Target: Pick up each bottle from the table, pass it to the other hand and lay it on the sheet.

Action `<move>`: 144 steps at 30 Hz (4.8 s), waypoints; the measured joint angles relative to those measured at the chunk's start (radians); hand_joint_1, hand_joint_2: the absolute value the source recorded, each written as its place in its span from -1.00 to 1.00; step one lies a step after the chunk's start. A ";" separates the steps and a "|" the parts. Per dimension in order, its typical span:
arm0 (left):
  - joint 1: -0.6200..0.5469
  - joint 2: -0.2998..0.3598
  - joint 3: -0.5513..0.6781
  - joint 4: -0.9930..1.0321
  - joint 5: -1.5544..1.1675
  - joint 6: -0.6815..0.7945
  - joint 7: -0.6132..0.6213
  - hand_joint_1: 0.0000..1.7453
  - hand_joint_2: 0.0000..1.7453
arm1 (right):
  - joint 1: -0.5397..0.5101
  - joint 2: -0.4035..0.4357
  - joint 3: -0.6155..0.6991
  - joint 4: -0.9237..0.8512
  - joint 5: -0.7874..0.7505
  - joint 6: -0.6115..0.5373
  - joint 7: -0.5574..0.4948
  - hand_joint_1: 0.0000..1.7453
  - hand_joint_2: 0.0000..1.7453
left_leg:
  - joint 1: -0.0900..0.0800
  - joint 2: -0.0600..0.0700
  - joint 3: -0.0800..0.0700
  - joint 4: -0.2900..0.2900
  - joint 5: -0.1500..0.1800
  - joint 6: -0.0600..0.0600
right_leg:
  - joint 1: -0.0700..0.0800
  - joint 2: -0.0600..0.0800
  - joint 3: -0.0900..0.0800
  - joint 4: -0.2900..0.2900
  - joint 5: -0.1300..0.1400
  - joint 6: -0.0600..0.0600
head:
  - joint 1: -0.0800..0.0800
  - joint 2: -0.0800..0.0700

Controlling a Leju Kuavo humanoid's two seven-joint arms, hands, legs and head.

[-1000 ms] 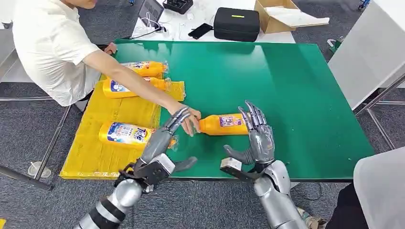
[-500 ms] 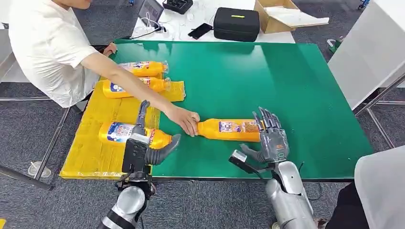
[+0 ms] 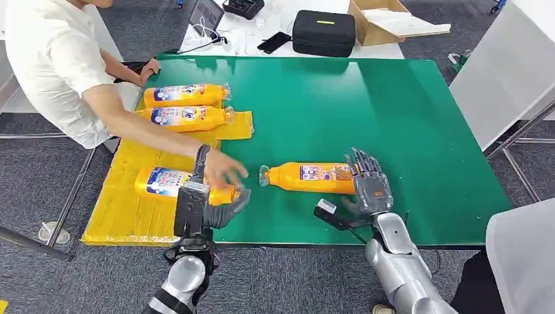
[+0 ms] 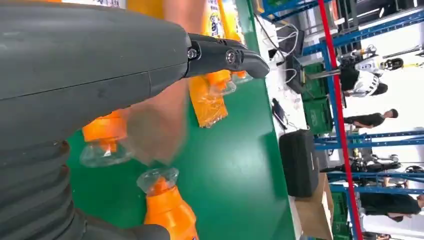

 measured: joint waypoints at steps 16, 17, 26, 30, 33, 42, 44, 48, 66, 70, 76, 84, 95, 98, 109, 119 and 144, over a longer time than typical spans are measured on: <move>-0.011 -0.021 -0.006 0.030 0.080 -0.033 -0.008 -1.00 1.00 | -0.078 0.021 0.071 0.144 -0.144 0.031 -0.032 -1.00 1.00 | 0.000 0.000 0.000 0.000 0.000 0.000 | 0.000 0.000 0.000 0.000 0.000 0.000 | 0.000 0.000; -0.014 -0.021 -0.007 0.033 0.082 -0.034 -0.008 -1.00 1.00 | -0.082 0.025 0.075 0.154 -0.145 0.033 -0.032 -1.00 1.00 | 0.000 0.000 0.000 0.000 0.000 0.000 | 0.000 0.000 0.000 0.000 0.000 0.000 | 0.000 0.000; -0.027 -0.021 -0.012 0.057 0.080 -0.029 -0.009 -1.00 1.00 | -0.106 0.040 0.096 0.215 -0.164 0.044 -0.021 -1.00 1.00 | 0.000 0.000 0.000 0.000 0.000 0.000 | 0.000 0.000 0.000 0.000 0.000 0.000 | 0.000 0.000; -0.033 -0.023 -0.016 0.067 0.086 -0.033 -0.010 -1.00 1.00 | -0.119 0.043 0.096 0.238 -0.190 0.058 -0.023 -1.00 1.00 | 0.000 0.000 0.000 0.000 0.000 0.000 | 0.000 0.000 0.000 0.000 0.000 0.000 | 0.000 0.000; -0.043 -0.027 -0.025 0.074 0.098 -0.035 -0.009 -1.00 1.00 | -0.134 0.044 0.096 0.259 -0.197 0.072 -0.017 -1.00 1.00 | 0.000 0.000 0.000 0.000 0.000 0.000 | 0.000 0.000 0.000 0.000 0.000 0.000 | 0.000 0.000; -0.053 -0.027 -0.037 0.080 0.118 -0.054 0.004 -1.00 1.00 | -0.166 0.035 0.106 0.301 -0.156 0.079 0.063 -1.00 1.00 | 0.000 0.000 0.001 0.000 0.000 0.000 | 0.000 0.000 0.001 0.000 0.000 0.000 | 0.000 0.000; -0.054 -0.027 -0.039 0.080 0.121 -0.056 0.005 -1.00 1.00 | -0.173 0.031 0.109 0.306 -0.144 0.082 0.073 -1.00 1.00 | 0.000 0.000 0.001 0.000 0.000 0.001 | 0.000 0.000 0.001 0.000 0.000 0.000 | 0.000 0.000; -0.055 -0.027 -0.048 0.080 0.127 -0.055 0.004 -1.00 1.00 | -0.184 0.024 0.116 0.314 -0.133 0.080 0.076 -1.00 1.00 | 0.000 0.000 0.001 0.000 0.001 0.001 | -0.001 0.000 0.001 0.000 0.000 0.000 | 0.000 0.000; -0.061 -0.027 -0.080 0.080 0.127 -0.069 0.033 -1.00 1.00 | -0.231 0.005 0.138 0.321 -0.123 0.232 0.111 -1.00 1.00 | 0.000 0.000 0.002 0.000 0.001 0.001 | 0.000 0.000 0.002 0.000 0.001 0.000 | 0.000 0.000; -0.062 -0.027 -0.080 0.080 0.132 -0.076 0.032 -1.00 1.00 | -0.235 -0.002 0.133 0.323 -0.191 0.279 0.067 -1.00 1.00 | 0.000 0.000 0.002 0.000 0.001 0.001 | 0.000 0.000 0.002 0.000 0.001 0.000 | 0.000 0.000; -0.075 -0.031 -0.087 0.080 0.137 -0.087 0.033 -1.00 1.00 | -0.235 -0.006 0.103 0.329 -0.259 0.311 -0.011 -1.00 1.00 | 0.000 0.000 0.002 0.000 0.001 0.001 | 0.000 0.000 0.002 0.000 0.001 0.000 | 0.000 0.000; -0.083 -0.033 -0.101 0.083 0.151 -0.100 0.043 -1.00 1.00 | -0.234 -0.012 0.093 0.339 -0.279 0.345 -0.044 0.98 1.00 | 0.000 0.001 0.003 0.000 0.001 0.001 | 0.000 0.000 0.002 0.000 0.001 0.000 | 0.000 0.000; -0.089 -0.035 -0.101 0.097 0.188 -0.120 0.052 -1.00 1.00 | -0.238 -0.024 0.092 0.347 -0.290 0.374 -0.058 1.00 1.00 | 0.000 0.001 0.005 0.000 0.001 0.001 | 0.000 0.000 0.004 0.000 0.001 0.000 | 0.000 0.000; -0.089 -0.036 -0.101 0.097 0.189 -0.122 0.052 -1.00 1.00 | -0.238 -0.023 0.086 0.347 -0.291 0.376 -0.059 1.00 1.00 | 0.000 0.001 0.005 0.000 0.001 0.001 | 0.000 0.000 0.004 0.000 0.001 0.000 | 0.000 0.000; -0.090 -0.036 -0.101 0.097 0.211 -0.130 0.052 -1.00 1.00 | -0.249 -0.023 0.060 0.348 -0.361 0.470 -0.068 1.00 1.00 | 0.000 0.001 0.008 0.000 0.001 0.001 | 0.000 0.001 0.006 0.000 0.001 0.000 | 0.000 0.000; -0.088 -0.044 -0.102 0.097 0.246 -0.129 0.041 -1.00 1.00 | -0.238 -0.019 -0.018 0.348 -0.494 0.533 -0.149 1.00 1.00 | 0.000 0.001 0.009 0.000 0.001 0.001 | 0.000 0.001 0.008 0.000 0.001 0.000 | 0.000 0.000; -0.063 -0.051 -0.155 0.276 0.570 -0.207 -0.002 -1.00 1.00 | -0.120 0.064 -0.014 0.093 -0.830 0.403 -0.403 1.00 1.00 | -0.001 0.000 0.001 0.000 0.001 0.001 | 0.000 0.000 0.001 0.000 0.000 0.000 | 0.000 0.000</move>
